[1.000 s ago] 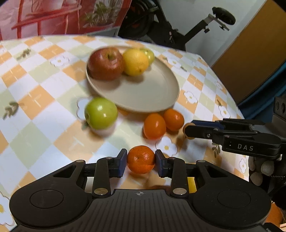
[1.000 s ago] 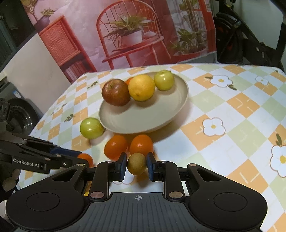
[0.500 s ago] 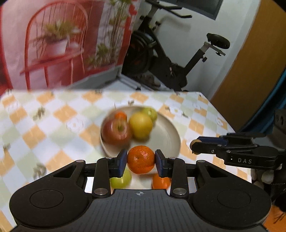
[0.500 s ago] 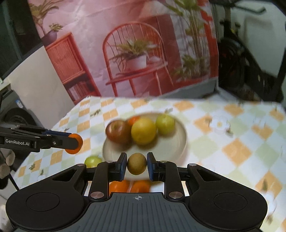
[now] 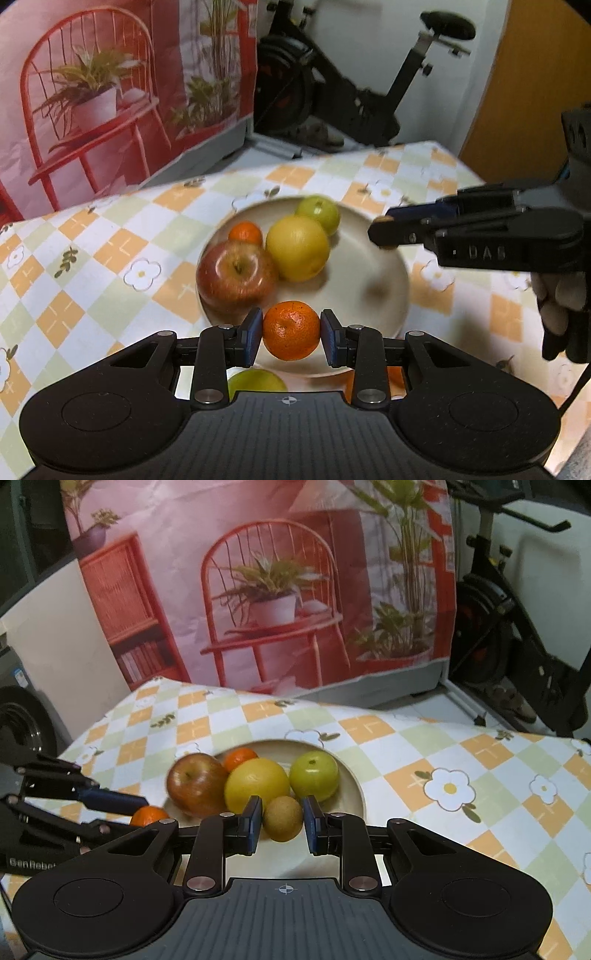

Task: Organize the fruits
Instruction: 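Carry the brown fruit with the right gripper while the left carries the tangerine over the plate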

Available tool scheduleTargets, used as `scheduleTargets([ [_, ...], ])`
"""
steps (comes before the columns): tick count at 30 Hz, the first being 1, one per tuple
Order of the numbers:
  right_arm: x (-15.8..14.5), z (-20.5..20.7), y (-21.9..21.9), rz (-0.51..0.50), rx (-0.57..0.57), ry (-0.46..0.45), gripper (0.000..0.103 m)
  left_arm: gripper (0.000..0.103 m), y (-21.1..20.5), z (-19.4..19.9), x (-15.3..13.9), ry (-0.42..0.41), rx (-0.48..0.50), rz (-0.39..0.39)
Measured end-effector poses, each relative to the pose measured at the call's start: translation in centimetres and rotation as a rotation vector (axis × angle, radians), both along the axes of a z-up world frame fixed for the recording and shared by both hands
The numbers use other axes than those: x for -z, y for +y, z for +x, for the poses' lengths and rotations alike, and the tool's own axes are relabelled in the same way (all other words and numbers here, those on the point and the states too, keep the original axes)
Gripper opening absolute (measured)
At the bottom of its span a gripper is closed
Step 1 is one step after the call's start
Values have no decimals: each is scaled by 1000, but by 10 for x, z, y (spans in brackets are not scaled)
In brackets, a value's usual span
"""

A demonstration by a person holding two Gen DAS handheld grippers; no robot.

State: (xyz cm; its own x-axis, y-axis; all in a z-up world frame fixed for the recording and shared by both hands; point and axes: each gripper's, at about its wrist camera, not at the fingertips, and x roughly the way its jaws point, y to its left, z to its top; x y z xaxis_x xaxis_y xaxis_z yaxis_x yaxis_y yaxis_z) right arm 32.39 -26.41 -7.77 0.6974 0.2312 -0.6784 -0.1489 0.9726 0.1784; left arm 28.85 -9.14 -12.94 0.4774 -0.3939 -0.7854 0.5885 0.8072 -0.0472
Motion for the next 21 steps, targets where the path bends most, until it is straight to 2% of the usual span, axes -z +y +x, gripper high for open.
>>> scheduleTargets([
  [10,33,28,-7,-14,-2,57,22,36,-7,15,17,30,-12,75],
  [21,48,42,-1,-92,2,69,22,36,-6,18,22,36,-33,112],
])
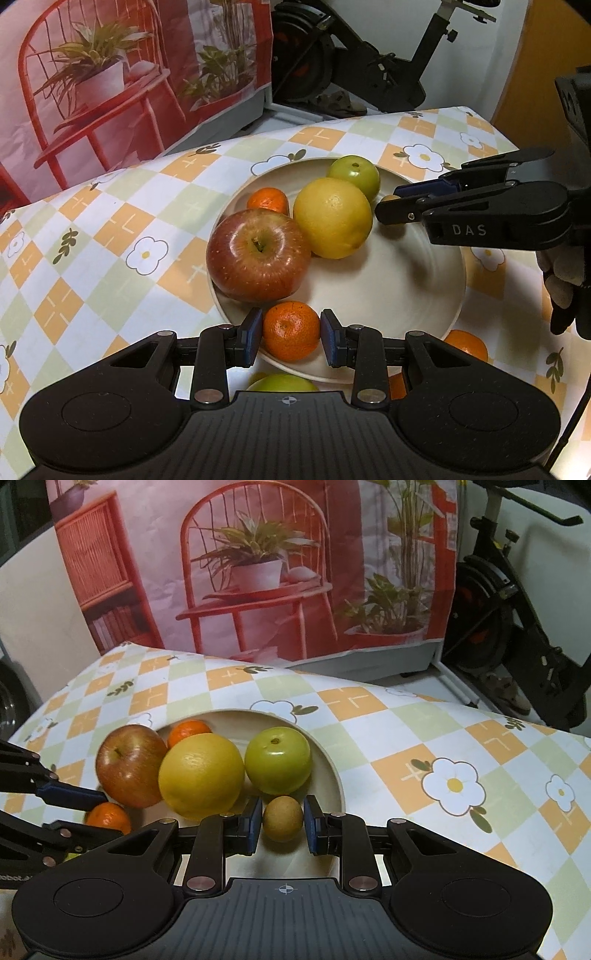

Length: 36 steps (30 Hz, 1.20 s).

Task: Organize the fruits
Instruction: 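Carry the brown fruit with the right gripper while the left carries the tangerine over the plate, then open the right gripper onto the plate while the left releases the tangerine there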

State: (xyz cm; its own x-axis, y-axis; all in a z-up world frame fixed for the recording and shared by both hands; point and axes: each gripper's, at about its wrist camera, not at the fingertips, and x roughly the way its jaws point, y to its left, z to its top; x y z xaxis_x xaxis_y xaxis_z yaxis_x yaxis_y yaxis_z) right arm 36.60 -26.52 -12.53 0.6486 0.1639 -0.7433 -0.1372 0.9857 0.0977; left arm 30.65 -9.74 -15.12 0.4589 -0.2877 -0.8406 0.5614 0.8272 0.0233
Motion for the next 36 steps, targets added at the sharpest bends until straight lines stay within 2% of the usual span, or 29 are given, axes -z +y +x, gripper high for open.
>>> scheduleTargets([
  [11,4,-6,9,-144,-28,-42,22,39,-1,3,2,7,-9,3],
  [13,4,-9,11,-161,-33,-49,25,39,0,5,3,20,-14,-5],
  [15,2,-12,12,-163,-36,-63,33,39,0,4,3,18,-15,-9],
  [17,-2,-17,10,-142,-33,-87,37,39,1,4,2,20,-18,-16],
  [20,-7,-27,7,-131,-14,-120,48,44,3,2,-2,11,-30,-28],
  [27,-17,-64,-16,-5,99,-204,58,46,17,-5,-17,-21,-70,-90],
  [31,-17,-94,-30,78,197,-246,59,46,27,-14,-26,-46,-96,-131],
  [36,-12,-131,-32,112,267,-290,60,47,42,-29,-36,-91,-146,-175],
])
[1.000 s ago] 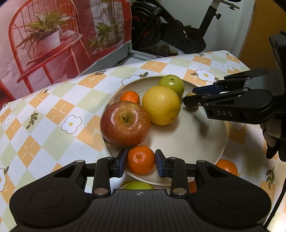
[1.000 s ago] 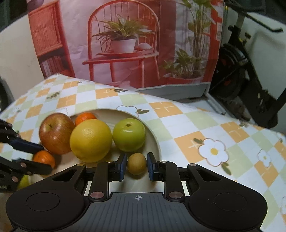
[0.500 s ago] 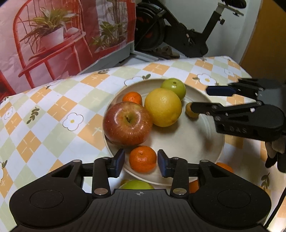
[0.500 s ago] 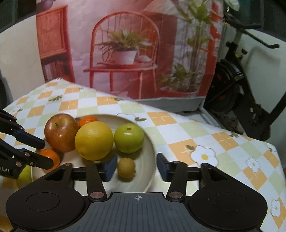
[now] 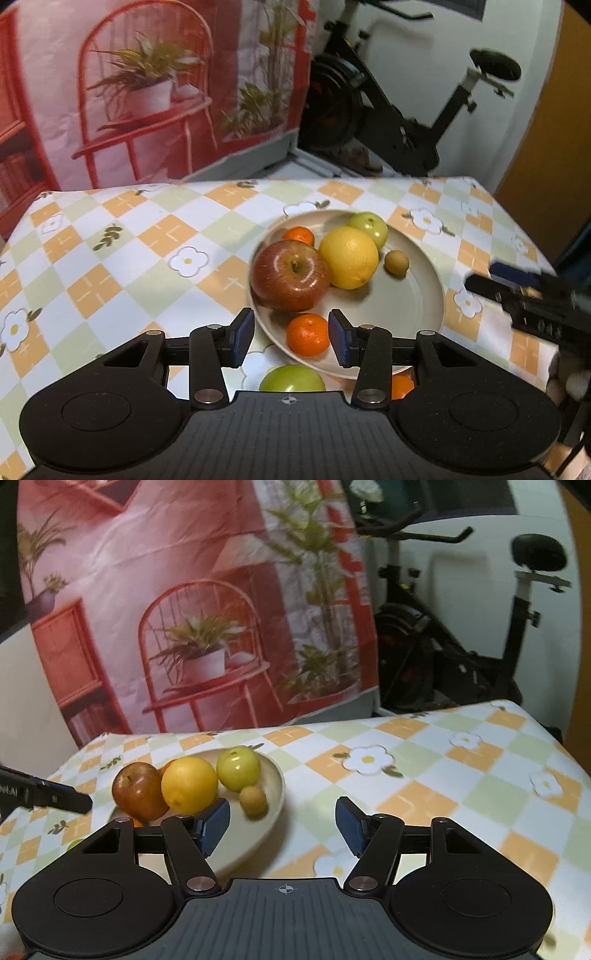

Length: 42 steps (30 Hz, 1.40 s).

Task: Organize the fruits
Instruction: 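Move the left gripper to the green apple while the right moves to a tangerine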

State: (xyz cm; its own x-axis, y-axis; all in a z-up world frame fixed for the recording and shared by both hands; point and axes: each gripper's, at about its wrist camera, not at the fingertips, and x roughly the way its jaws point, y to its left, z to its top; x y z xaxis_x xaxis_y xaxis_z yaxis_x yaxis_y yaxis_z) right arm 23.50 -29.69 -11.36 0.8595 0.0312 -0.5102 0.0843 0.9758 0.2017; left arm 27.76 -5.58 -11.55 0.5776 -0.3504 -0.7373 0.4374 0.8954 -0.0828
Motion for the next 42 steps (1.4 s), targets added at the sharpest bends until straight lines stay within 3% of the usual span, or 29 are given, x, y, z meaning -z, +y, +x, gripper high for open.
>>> scheduleTargets([
  [5,5,-28,10,-5,0,-20,60,47,12,-15,-4,-53,-68,-5],
  [9,7,-41,21,-12,-35,-20,60,47,23,-24,-3,-46,-139,-56],
  [15,6,-41,40,-42,-115,-17,59,47,30,-30,2,-39,-183,-49],
  [30,16,-30,56,-15,-253,64,38,47,34,-38,7,-44,-197,-47],
  [42,23,-19,62,17,-305,93,35,46,30,-40,15,-21,-188,-39],
])
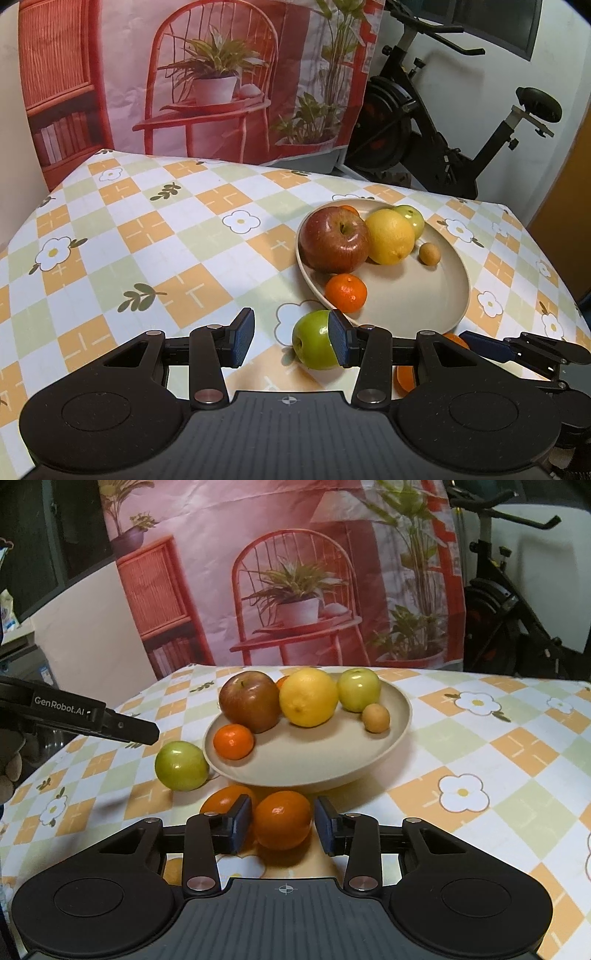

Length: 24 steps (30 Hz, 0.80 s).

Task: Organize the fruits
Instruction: 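Move the left gripper to the green apple while the right moves to a tangerine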

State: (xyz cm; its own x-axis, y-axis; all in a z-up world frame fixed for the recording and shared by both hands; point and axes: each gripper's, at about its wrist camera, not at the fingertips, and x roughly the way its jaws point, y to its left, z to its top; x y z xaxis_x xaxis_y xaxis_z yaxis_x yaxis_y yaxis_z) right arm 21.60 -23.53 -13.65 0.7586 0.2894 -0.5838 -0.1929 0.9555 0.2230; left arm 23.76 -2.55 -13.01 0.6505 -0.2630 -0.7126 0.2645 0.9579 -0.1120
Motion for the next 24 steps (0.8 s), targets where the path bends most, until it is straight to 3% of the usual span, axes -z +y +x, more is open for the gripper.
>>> scheduleTargets([
  [24,4,-7,-9,39,-3,15,31,46,-1,-2,6,22,-5,-33],
])
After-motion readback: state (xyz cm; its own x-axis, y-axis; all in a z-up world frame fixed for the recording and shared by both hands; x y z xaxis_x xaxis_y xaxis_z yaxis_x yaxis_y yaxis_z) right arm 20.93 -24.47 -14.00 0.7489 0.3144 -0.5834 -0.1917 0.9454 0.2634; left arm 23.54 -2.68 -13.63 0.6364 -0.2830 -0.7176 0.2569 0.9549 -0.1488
